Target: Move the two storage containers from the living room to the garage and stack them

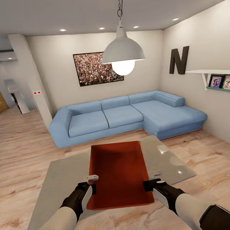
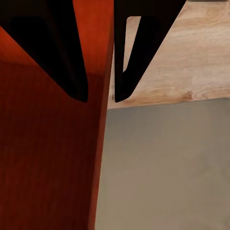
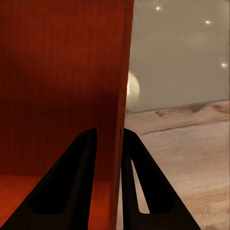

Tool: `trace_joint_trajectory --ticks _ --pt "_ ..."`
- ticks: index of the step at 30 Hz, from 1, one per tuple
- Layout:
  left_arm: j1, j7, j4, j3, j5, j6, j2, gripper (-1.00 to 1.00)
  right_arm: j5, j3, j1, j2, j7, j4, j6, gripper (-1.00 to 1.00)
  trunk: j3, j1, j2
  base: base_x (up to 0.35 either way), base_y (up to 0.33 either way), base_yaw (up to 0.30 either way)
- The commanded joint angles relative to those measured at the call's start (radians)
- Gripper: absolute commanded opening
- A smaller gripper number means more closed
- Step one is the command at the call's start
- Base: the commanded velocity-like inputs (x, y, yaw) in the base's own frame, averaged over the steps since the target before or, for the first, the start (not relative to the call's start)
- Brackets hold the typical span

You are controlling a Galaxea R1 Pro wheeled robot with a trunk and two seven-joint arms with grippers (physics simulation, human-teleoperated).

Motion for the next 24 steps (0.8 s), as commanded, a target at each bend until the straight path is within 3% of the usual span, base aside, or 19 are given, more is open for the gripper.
trace_joint_trajectory --ticks 1,10,18,24 --pt "-0.001 0.011 -0.003 0.004 -0.012 0.007 0.001 -1.00 0.001 0.003 -0.001 -0.006 -0.057 0.001 0.005 -1.00 -0.001 0.001 -0.002 0.000 0.000 0.268" --pt "-0.001 0.011 -0.003 0.004 -0.012 0.008 0.001 -1.00 0.001 0.003 -0.001 -0.006 -0.057 0.001 0.006 -1.00 0.007 0.001 -0.002 0.000 0.000 0.266" --pt "0.000 0.011 -0.003 0.004 -0.012 0.007 0.001 -1.00 0.002 0.003 -0.001 -0.005 -0.058 0.001 0.007 -1.00 0.009 0.001 -0.002 0.000 0.000 0.073" --pt "-0.001 0.011 -0.003 0.004 -0.012 0.008 0.001 -1.00 0.003 0.003 -0.001 -0.005 -0.057 0.001 0.007 -1.00 0.007 0.001 -0.002 0.000 0.000 0.231"
